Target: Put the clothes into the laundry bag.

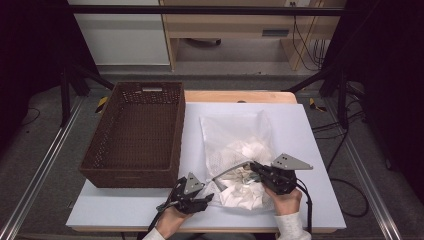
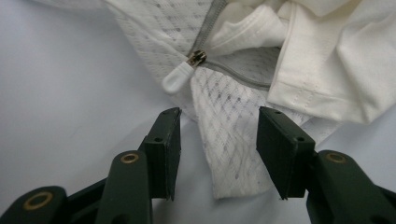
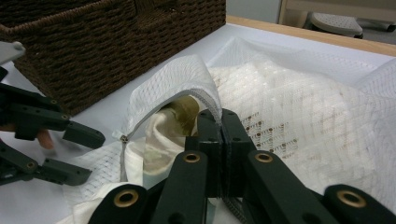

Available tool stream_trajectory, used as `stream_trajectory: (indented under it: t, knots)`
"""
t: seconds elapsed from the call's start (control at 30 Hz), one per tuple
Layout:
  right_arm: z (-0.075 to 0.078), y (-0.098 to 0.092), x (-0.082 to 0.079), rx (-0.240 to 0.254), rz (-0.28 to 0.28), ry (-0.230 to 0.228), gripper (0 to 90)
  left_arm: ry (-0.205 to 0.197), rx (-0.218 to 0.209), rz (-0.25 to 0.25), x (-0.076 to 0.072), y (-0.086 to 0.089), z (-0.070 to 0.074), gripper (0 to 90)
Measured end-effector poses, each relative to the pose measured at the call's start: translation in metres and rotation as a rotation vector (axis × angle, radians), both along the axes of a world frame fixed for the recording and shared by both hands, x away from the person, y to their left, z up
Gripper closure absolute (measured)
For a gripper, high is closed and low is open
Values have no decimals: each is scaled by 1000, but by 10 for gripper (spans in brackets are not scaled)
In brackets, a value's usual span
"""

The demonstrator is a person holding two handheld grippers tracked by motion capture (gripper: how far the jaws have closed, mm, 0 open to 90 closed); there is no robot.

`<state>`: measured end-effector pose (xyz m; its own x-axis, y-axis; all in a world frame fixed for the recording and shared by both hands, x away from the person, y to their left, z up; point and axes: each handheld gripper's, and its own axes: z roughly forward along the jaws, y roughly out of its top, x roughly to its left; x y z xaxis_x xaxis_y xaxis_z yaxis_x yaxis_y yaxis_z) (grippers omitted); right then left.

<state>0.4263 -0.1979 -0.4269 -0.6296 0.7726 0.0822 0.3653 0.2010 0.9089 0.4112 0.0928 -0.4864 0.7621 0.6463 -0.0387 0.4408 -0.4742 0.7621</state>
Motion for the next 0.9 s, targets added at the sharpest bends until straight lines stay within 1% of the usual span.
stream_trajectory:
  t: [0.03, 0.07, 0.1, 0.13, 0.17, 0.2, 0.23, 0.27, 0.4, 0.47, 0.5, 0.53, 0.57, 0.6, 0.63, 0.67, 0.73, 0.8, 0.83, 0.87, 0.9]
  knots:
    - [0, 0, 0, 0, 0, -1, 889, -14, 7, 0, 0, -2, -1, 496]
    - [0, 0, 0, 1, -2, -3, 889, -31, 22, 12, -2, -4, -1, 523]
    - [0, 0, 0, 1, -4, -6, 889, -37, 27, 15, -3, -4, -1, 570]
    - [0, 0, 0, 1, -4, -6, 889, -37, 27, 15, -3, -4, -1, 626]
    - [0, 0, -1, 0, -9, -8, 888, -29, 29, 16, -4, -4, 1, 720]
    - [0, 0, -1, -1, -11, -9, 888, -26, 32, 19, -5, -4, 1, 786]
    - [1, 0, -1, -2, -14, -11, 887, -23, 27, 11, -6, -3, 1, 845]
    - [1, 0, -1, -1, -14, -14, 887, -31, 28, 10, -8, -3, 0, 871]
    - [3, -2, -3, -4, -24, -22, 884, -44, 39, 1, -12, -2, 0, 876]
    - [5, -3, -5, -3, -29, -27, 872, -47, 35, -2, -12, -2, 0, 875]
    - [8, -4, -7, -3, -34, -39, 820, -41, 34, -2, -12, -1, 0, 875]
    - [8, -4, -7, -3, -34, -39, 820, -41, 34, -2, -12, -1, 0, 875]
    - [11, -5, -9, -13, -35, -38, 770, -41, 31, 1, -12, -1, -1, 875]
    - [11, -5, -9, -13, -35, -38, 770, -41, 31, 1, -12, -1, -1, 874]
    - [13, -6, -11, -21, -37, -41, 745, -47, 32, 0, -13, -1, -1, 874]
    - [18, -8, -16, -37, -48, -44, 676, -51, 36, 0, -13, -2, -1, 874]
    - [19, -10, -20, -41, -50, -37, 614, -52, 37, 0, -13, -2, -1, 874]
    - [20, -13, -25, -41, -52, -31, 531, -51, 36, -2, -13, -2, -1, 874]
    - [19, -13, -28, -40, -51, -35, 497, -51, 36, -2, -13, -2, -1, 874]
    - [19, -13, -28, -40, -51, -35, 497, -51, 36, -2, -13, -2, -1, 874]
    - [20, -15, -34, -32, -49, -39, 425, -53, 37, 0, -14, -2, -1, 874]
